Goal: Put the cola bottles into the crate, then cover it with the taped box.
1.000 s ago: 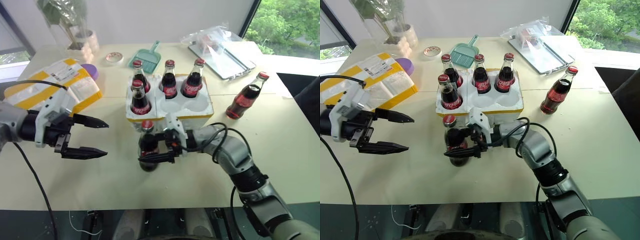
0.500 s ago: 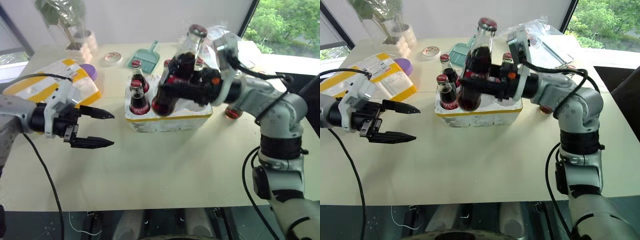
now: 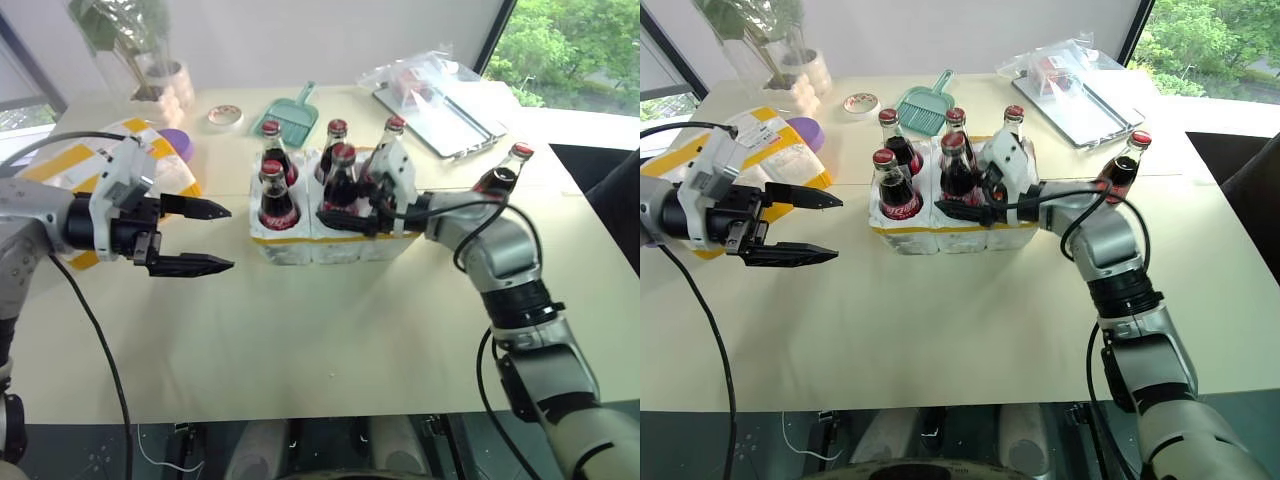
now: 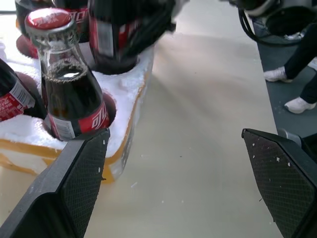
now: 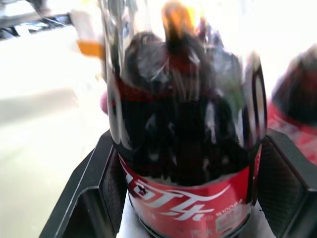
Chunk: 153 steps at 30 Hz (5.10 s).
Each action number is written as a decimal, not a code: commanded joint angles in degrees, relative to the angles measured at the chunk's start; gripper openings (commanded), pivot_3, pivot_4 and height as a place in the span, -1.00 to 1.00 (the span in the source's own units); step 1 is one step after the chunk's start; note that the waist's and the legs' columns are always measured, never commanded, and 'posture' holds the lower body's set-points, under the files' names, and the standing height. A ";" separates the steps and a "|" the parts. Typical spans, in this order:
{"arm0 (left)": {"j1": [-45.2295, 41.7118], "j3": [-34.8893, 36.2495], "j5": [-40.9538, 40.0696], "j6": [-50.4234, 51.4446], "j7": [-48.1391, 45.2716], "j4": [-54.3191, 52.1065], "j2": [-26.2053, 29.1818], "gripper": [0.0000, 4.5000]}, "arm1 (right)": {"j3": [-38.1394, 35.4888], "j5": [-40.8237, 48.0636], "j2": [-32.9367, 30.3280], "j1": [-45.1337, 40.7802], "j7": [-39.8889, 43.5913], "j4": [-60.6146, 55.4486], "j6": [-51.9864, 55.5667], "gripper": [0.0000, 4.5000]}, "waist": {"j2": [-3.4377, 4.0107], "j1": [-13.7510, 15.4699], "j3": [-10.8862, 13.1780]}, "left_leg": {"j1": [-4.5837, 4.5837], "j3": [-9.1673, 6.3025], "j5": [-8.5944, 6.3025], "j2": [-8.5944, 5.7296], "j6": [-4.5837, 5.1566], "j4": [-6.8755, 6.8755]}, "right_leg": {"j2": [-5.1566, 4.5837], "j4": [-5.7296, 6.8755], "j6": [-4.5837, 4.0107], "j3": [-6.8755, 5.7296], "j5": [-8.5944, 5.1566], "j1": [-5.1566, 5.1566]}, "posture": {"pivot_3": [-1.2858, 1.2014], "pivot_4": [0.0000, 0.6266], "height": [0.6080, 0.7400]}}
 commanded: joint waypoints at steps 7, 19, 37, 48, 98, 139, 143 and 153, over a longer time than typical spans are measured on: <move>-1.98 -0.12 0.69 -1.89 -0.24 0.80 -1.21 1.00 | -2.36 -0.57 0.53 -1.03 -0.45 1.93 2.13 0.70 | -0.04 0.16 -0.02 | 0.02 -0.03 0.01 0.00 -0.01 0.02 | 0.03 -0.02 0.00 0.00 0.00 0.06 | 0.03 -0.52 0.98; -4.17 -2.32 1.73 -2.97 -1.48 2.32 -3.77 1.00 | -24.37 11.14 -5.72 12.39 -13.74 -27.85 21.61 0.98 | -0.03 1.10 -0.02 | -0.12 -0.10 0.00 -0.02 0.00 0.00 | 0.01 -0.07 -0.01 -0.02 0.00 -0.01 | 0.03 -0.52 0.98; -11.27 -6.71 5.69 -5.26 -3.46 8.82 -7.86 1.00 | -42.25 8.66 -4.30 34.45 -31.41 -36.47 22.23 0.98 | -0.05 1.43 -0.04 | 0.31 0.03 -0.01 0.04 0.08 0.04 | -0.04 -0.10 0.00 0.00 -0.01 0.42 | 0.03 -0.52 0.98; -9.09 -4.34 4.25 -2.80 -1.67 4.65 -6.41 1.00 | -35.71 3.92 -7.14 23.36 -27.56 -13.89 8.54 0.98 | -0.03 1.32 -0.03 | 0.32 0.03 -0.02 0.02 0.09 0.03 | 0.00 -0.10 0.00 0.00 -0.01 0.45 | 0.03 -0.52 0.98; -6.10 -0.83 2.42 -1.09 2.60 1.30 -4.69 1.00 | -10.86 6.43 -7.86 8.10 -14.47 -14.49 2.63 0.66 | 0.39 0.17 0.26 | 0.18 0.02 -0.02 0.00 0.10 0.00 | 0.05 -0.07 -0.02 0.05 -0.01 0.25 | 0.03 -0.52 0.98; 5.36 -6.67 68.21 -60.63 68.41 63.09 1.63 1.00 | -40.63 40.81 -37.55 12.63 11.19 -23.53 26.33 0.99 | 0.29 2.98 0.14 | -0.18 0.11 -0.09 0.03 0.09 -0.09 | -0.26 -0.15 0.00 -0.04 0.01 -0.13 | 0.03 -0.52 0.98; 0.63 -10.07 68.78 -61.72 69.99 69.76 0.52 1.00 | -41.82 43.06 -38.83 11.90 9.47 -24.25 27.14 0.99 | 0.10 2.98 0.03 | -0.17 0.12 -0.09 0.06 0.09 -0.05 | -0.24 -0.12 0.00 -0.04 0.01 -0.14 | 0.03 -0.52 0.98; -6.21 -14.07 68.49 -62.96 70.84 77.22 0.33 0.01 | -44.93 47.37 -40.80 14.35 8.69 -26.66 28.41 1.00 | 0.00 3.13 -0.05 | -0.18 0.11 -0.09 0.05 0.09 0.00 | -0.27 -0.10 0.00 -0.04 0.02 -0.12 | 0.03 -0.52 0.98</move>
